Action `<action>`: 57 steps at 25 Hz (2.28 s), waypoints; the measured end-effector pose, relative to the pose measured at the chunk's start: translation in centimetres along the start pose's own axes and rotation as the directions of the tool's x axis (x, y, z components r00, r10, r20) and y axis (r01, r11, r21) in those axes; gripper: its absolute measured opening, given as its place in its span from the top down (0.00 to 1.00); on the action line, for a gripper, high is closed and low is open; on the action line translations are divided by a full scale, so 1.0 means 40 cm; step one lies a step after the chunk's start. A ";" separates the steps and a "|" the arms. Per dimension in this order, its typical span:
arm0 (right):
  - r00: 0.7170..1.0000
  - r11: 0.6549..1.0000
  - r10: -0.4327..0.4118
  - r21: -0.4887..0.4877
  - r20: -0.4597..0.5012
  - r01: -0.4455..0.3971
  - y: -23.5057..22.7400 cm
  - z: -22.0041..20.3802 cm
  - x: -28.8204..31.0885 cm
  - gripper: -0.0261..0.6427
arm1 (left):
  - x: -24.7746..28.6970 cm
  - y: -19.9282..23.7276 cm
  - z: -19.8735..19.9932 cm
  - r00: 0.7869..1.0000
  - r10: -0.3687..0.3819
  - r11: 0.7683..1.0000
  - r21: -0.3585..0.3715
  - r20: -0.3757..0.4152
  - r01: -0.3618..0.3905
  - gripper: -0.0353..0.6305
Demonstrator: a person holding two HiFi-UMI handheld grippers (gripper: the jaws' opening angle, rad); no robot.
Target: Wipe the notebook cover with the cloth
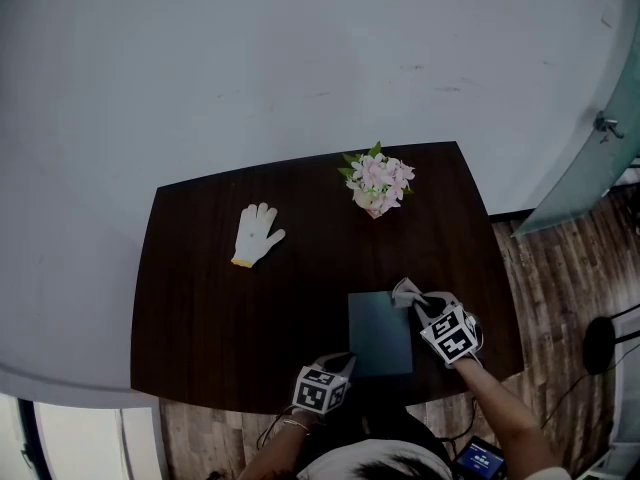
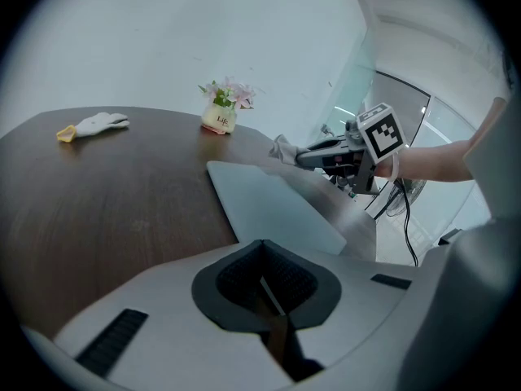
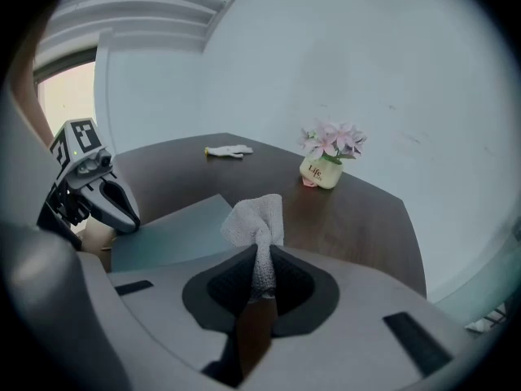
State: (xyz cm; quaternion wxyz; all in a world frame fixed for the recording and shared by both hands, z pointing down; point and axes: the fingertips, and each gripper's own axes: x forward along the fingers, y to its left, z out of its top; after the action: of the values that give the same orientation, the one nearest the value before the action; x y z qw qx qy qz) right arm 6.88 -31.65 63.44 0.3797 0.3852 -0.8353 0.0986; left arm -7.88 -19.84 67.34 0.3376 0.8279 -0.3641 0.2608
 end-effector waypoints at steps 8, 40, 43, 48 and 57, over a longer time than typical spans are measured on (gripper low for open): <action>0.992 0.996 0.082 -0.030 0.091 -0.080 0.120 0.096 -0.015 0.90 | -0.004 -0.003 -0.003 1.000 0.005 1.000 0.005 0.003 -0.005 0.92; 0.978 0.936 0.158 -0.293 -0.138 -0.193 0.303 0.020 0.089 0.90 | -0.013 -0.002 -0.002 1.000 0.000 1.000 0.003 0.004 0.000 0.92; 0.980 0.944 0.142 -0.278 -0.136 -0.176 0.284 0.000 0.077 0.90 | -0.011 -0.004 -0.005 1.000 0.002 1.000 0.004 0.004 -0.002 0.92; 0.984 0.957 0.119 -0.249 -0.134 -0.150 0.250 -0.030 0.054 0.90 | -0.010 -0.007 -0.006 1.000 0.004 1.000 0.004 0.004 -0.004 0.92; 0.988 0.973 0.085 -0.204 -0.130 -0.111 0.196 -0.078 0.022 0.90 | -0.006 -0.012 -0.006 1.000 0.004 1.000 -0.001 0.002 -0.004 0.92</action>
State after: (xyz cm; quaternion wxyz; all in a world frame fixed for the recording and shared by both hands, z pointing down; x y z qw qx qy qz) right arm 2.62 -25.34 67.21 0.4629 0.2943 -0.8345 0.0513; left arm -7.70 -19.31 67.16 0.3372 0.8271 -0.3664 0.2606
